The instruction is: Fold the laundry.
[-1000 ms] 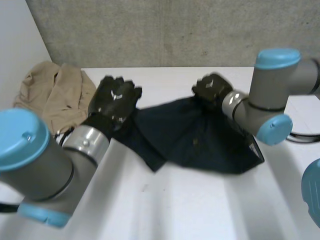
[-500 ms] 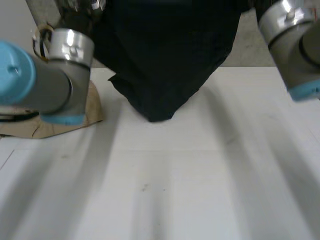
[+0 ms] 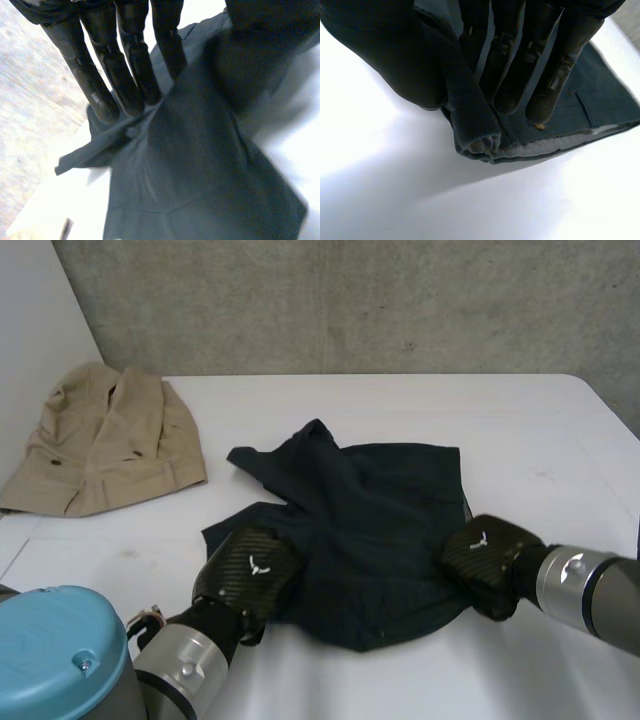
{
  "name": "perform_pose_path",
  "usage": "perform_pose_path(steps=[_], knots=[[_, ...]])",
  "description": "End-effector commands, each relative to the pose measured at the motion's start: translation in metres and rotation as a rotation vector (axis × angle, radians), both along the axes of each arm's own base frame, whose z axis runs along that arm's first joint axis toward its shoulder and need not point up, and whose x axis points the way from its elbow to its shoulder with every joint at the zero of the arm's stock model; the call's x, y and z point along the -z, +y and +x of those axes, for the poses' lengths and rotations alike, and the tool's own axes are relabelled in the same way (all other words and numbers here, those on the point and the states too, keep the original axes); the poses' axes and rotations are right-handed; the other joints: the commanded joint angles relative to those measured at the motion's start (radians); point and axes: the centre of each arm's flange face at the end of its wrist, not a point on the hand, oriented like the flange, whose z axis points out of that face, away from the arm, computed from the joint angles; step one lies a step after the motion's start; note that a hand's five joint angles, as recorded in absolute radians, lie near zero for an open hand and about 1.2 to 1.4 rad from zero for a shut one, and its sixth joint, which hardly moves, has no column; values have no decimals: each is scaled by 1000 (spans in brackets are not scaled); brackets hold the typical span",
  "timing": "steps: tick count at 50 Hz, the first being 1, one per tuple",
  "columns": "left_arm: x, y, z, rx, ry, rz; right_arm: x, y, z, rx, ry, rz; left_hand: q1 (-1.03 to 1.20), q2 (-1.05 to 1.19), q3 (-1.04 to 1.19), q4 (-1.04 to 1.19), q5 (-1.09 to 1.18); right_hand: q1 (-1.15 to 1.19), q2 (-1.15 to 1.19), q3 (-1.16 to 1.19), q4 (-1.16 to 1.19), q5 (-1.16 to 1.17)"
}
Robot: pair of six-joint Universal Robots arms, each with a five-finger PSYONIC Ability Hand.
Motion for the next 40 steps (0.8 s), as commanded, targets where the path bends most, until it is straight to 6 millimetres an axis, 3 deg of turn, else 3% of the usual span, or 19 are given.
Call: perform_pose_path(steps=[1,7,23,27,28,30,34,35,40], knots=[[0,-18,8,-85,56,35,18,-11,-7,92,-77,-35,-240,-273,-276,-288,-291,415,228,215,209,237],[3,-33,21,-173,110,85,27,-21,-13,177,-159,-56,-293,-326,-329,-341,-344,415,228,215,209,237],[5,-24,32,-202,117,112,34,-28,-18,238,-222,-75,-237,-270,-273,-286,-289,415,228,215,209,237],[5,-27,33,-212,116,112,34,-28,-18,237,-222,-78,62,29,25,13,10,415,228,215,209,237],[4,-29,33,-212,116,108,34,-28,-19,234,-213,-83,382,349,346,334,330,415,228,215,209,237],[3,-29,34,-210,108,102,33,-29,-19,236,-207,-88,651,618,615,603,599,415,228,215,209,237],[-12,-25,35,-203,109,95,16,-22,-19,202,-162,-93,652,619,616,604,600,415,228,215,209,237],[-16,-24,36,-203,109,95,0,-15,-20,174,-127,-109,652,619,616,604,600,415,228,215,209,237],[-47,-6,44,-188,58,145,-46,19,-28,54,12,-130,652,619,616,604,600,415,228,215,209,237]])
